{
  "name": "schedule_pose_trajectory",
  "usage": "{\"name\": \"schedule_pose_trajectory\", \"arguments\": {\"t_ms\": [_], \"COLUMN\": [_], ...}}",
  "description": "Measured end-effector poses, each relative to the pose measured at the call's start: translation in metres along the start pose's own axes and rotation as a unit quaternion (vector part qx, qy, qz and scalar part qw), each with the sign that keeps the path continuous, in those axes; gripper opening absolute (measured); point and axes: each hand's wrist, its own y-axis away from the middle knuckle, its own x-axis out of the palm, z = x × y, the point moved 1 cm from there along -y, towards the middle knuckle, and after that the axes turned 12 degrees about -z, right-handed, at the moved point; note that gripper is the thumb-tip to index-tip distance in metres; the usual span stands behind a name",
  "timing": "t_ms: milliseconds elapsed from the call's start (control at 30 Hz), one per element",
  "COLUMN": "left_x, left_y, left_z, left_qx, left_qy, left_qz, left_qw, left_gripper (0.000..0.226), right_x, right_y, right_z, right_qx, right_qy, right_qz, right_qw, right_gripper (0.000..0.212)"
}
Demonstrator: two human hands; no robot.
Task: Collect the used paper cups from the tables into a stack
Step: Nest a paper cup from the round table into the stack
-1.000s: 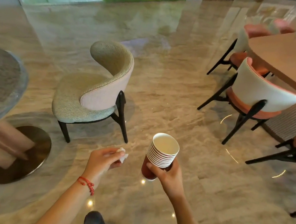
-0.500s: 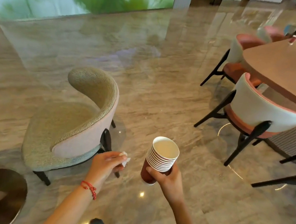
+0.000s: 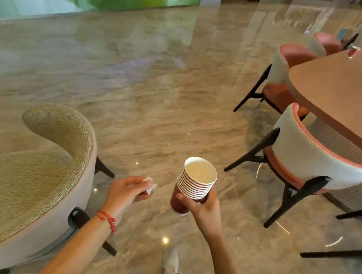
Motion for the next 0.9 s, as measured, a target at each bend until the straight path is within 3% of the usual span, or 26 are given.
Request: {"name": "schedule_pose_trajectory", "arguments": {"t_ms": [333, 533, 900], "left_x": [0.077, 0.085, 0.063], "left_y": [-0.082, -0.18, -0.371], "left_z": [-0.057, -0.068, -0.181], "left_qx": [-0.007, -0.006, 0.017], "left_qy": [0.04, 0.064, 0.126], "left_qz": [-0.106, -0.147, -0.193], "left_qw": [0.993, 0.987, 0.973], "left_gripper": [0.007, 0.006, 0.006], "right_x": [0.017, 0.092, 0.27], "right_y": [-0.173, -0.259, -0.432], "right_z": [0.025, 0.01, 0.066], "right_qx": [-0.021, -0.024, -0.048], "right_qy": [0.036, 0.039, 0.043], "right_qz": [0.084, 0.151, 0.219], "right_qw": [0.996, 0.988, 0.974], "right_gripper": [0.061, 0.065, 0.065]}}
